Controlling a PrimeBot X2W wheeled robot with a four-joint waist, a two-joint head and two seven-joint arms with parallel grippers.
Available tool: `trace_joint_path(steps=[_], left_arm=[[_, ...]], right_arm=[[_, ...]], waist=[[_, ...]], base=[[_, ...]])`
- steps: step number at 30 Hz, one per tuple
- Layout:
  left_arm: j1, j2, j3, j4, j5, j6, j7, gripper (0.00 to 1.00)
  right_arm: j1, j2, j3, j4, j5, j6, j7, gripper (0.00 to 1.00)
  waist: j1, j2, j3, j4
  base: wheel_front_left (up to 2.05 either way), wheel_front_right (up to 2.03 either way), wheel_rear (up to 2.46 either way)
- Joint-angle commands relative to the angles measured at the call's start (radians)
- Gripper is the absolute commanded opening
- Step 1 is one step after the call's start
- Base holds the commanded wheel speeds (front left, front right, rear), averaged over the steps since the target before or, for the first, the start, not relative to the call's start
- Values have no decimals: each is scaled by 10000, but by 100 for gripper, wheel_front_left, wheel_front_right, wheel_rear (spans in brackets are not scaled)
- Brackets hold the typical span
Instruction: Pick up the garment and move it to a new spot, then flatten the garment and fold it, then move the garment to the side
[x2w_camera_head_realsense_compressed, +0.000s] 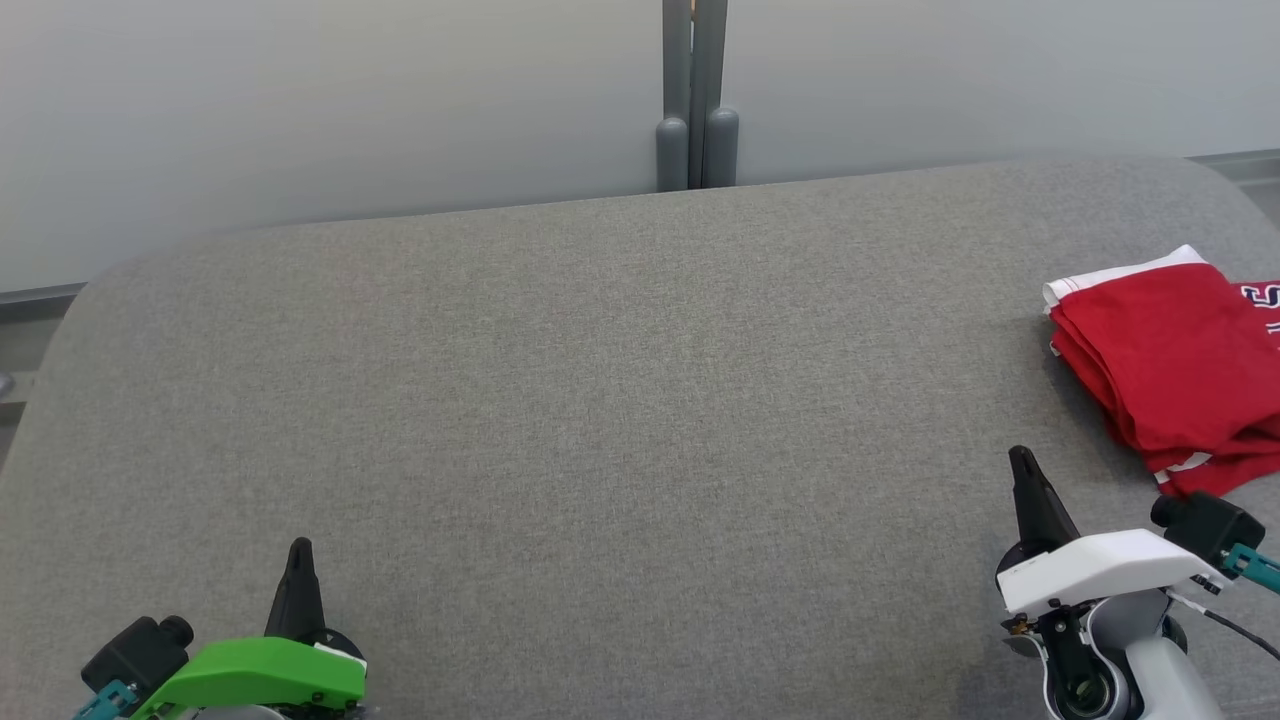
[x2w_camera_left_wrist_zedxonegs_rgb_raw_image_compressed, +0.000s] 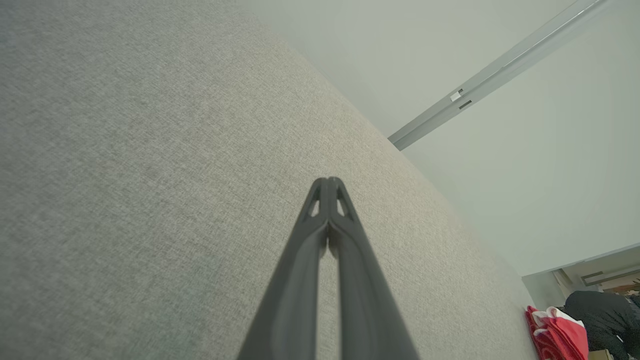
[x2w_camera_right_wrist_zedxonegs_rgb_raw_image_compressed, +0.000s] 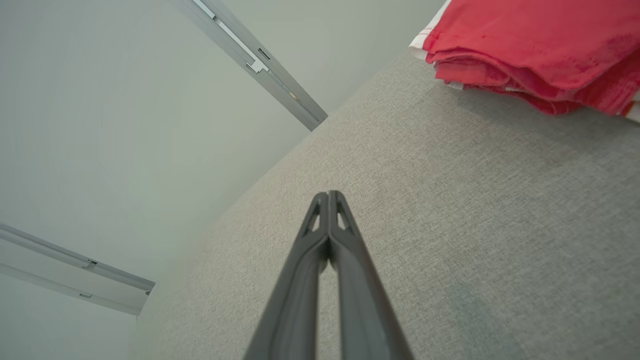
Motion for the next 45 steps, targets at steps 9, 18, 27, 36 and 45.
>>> trace_joint_path(steps=[9,18,27,36,45], left_arm=[[-382,63,130,-254,-1261,-144,304,0],[-466,71,216,-362,-2267,-218,557,0],[-538,79,287,-450,-3225,-294,787,0],[-603,87,356,-548,-4069,-369,1014,0],[-668,93,432,-644,-4973,-434,1233,0]], right_arm=[[-25,-65,-164,-291,1383,-2,334,0],[16,-72,-278,-407,2524,-1,621,0],[61,-79,-385,-510,3574,-1,881,0],[103,-87,-485,-604,4552,-2,1119,0],[146,-93,-581,-702,5538,-2,1370,0]], waist=[[0,0,1,26],[0,0,2,53],[0,0,2,80],[0,0,3,107],[0,0,4,136]], base=[[0,0,0],[0,0,0],[0,0,0],[0,0,0],[0,0,0]])
